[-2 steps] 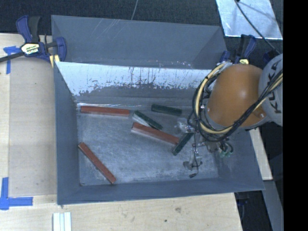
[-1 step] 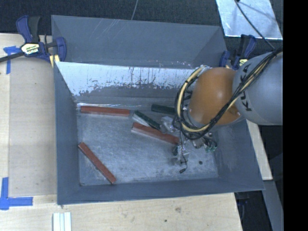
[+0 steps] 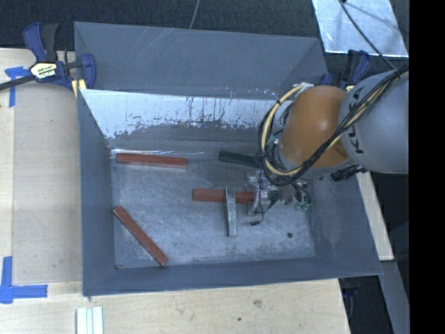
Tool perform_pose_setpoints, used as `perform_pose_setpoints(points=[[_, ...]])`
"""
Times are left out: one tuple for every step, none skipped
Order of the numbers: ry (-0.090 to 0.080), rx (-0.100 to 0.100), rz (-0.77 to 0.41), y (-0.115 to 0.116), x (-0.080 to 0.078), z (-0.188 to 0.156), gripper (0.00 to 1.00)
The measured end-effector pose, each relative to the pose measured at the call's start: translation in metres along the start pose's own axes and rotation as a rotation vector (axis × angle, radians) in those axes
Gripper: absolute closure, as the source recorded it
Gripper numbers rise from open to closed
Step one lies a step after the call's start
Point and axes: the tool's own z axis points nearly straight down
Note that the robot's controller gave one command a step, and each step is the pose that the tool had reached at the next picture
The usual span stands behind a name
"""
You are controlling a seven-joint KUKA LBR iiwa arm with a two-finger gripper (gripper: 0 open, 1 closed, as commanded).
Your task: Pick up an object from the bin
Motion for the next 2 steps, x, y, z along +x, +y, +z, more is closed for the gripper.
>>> perform_pose_setpoints(points=[[0.000, 0.000, 0.000, 0.000, 0.000, 0.000, 1.00], [0.001, -0.001, -0.010, 0.028, 0.004, -0.141, 1.00]])
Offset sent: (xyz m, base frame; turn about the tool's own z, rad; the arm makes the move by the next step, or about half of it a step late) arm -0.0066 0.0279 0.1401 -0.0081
